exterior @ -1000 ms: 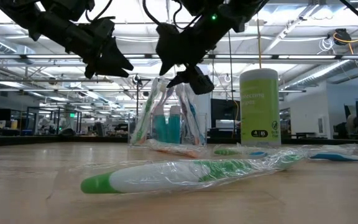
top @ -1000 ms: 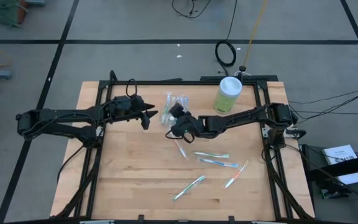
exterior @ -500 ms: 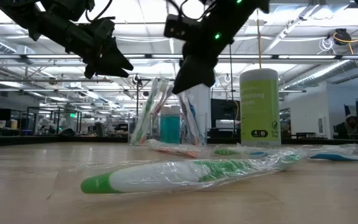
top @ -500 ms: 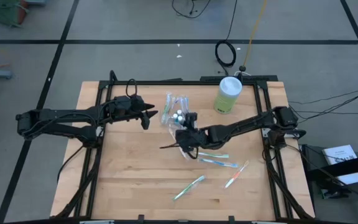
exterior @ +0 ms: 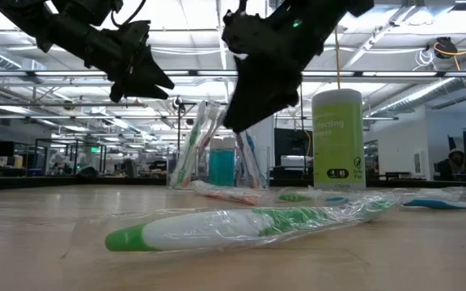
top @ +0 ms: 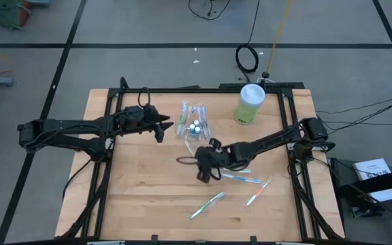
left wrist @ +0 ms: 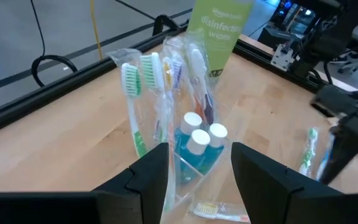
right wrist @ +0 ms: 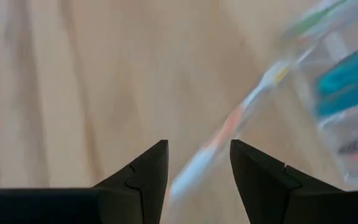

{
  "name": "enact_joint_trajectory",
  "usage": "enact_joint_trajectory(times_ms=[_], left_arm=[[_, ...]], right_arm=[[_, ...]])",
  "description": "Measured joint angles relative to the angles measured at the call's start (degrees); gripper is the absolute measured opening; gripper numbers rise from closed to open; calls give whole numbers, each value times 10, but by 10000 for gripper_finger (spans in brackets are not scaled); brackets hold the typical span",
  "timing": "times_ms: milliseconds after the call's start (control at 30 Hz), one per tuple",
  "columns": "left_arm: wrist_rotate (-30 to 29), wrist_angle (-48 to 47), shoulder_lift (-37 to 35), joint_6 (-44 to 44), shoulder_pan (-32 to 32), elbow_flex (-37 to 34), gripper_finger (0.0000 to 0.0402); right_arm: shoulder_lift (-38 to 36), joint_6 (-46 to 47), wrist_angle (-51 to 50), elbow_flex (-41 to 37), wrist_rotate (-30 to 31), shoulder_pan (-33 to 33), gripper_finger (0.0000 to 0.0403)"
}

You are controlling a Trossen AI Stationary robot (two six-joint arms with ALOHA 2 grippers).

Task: Pick & Place toothbrushing station
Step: Put the orange toothbrush into the transparent organizer

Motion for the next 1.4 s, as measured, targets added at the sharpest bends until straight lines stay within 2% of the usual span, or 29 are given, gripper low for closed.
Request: enact_joint_trajectory(times_ms=[67, 233, 367, 700, 1000, 1200, 1400], left_arm=[[0, 4, 0, 0, 0, 0, 182], [0, 12, 0, 0, 0, 0, 182], [0, 14, 0, 1, 0, 0, 182], [-20, 57, 0, 2, 0, 0, 182], [-20, 81, 0, 1, 0, 0, 182], [-20, 73, 0, 1, 0, 0, 182], [-20, 69, 0, 14, 0, 0, 182]], right_arm=[[0, 29, 71, -28, 27, -9, 165], [0, 80, 252, -126, 43, -32, 165], [0, 97, 338, -177, 53, -36, 164], [1, 88, 318, -156, 54, -43, 164], [90, 81, 257, -83, 52, -54, 164], [125, 69, 248, -73, 49, -79, 164], [139, 55, 253, -71, 16, -87, 156]])
